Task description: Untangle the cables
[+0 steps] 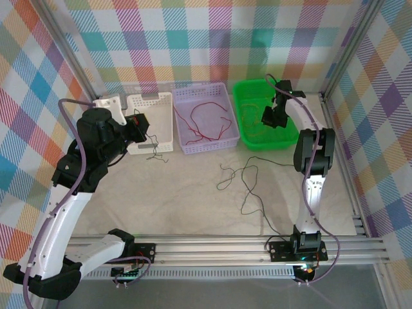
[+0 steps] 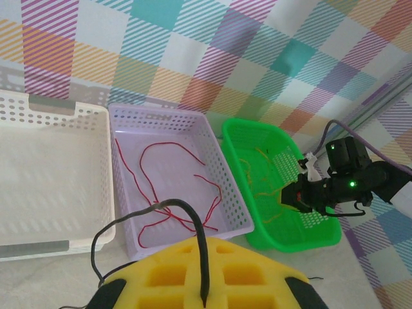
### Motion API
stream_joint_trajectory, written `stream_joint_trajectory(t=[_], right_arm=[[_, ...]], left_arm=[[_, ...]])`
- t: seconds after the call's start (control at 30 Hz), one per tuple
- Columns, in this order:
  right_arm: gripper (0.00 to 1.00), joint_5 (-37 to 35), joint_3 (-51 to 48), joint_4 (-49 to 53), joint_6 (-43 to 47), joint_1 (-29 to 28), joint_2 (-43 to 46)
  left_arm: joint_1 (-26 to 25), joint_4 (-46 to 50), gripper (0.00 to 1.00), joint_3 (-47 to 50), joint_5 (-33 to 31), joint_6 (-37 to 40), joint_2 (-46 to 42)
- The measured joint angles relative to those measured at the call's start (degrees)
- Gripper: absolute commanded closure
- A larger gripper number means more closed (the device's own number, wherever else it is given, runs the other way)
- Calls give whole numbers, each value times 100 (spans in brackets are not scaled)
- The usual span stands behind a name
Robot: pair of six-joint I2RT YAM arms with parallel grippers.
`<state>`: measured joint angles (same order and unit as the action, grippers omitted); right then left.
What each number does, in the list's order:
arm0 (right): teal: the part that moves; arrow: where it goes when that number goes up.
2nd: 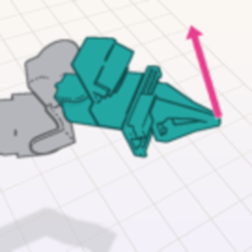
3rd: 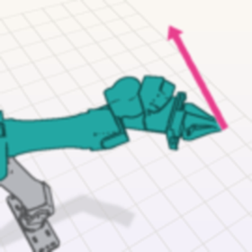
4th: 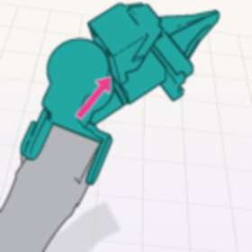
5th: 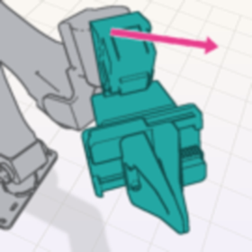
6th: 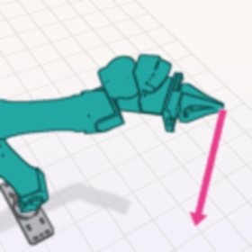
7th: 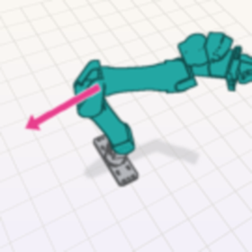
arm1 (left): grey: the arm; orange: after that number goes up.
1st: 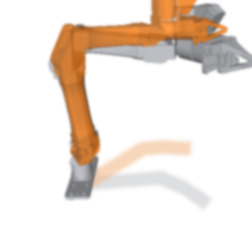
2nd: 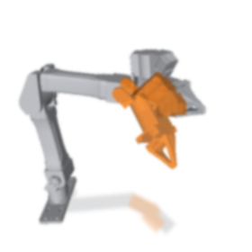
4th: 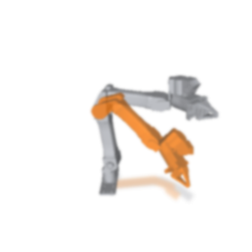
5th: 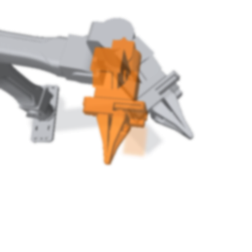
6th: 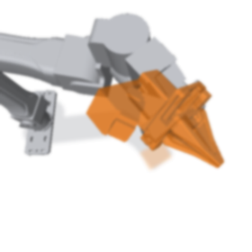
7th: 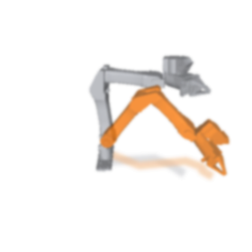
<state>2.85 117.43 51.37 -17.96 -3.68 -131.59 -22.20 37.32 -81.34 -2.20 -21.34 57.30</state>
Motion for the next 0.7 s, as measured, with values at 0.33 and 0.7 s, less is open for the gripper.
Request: stream_joint_trajectory(t=[0.33,0.7], right_arm=[[100,-503,879,367,81,142,-286],[57,-83,192,66,-74,153,1014]], left_arm=[[0,-11,100,57,-4,0,28],[0,-109,100,173,-26,0,50]])
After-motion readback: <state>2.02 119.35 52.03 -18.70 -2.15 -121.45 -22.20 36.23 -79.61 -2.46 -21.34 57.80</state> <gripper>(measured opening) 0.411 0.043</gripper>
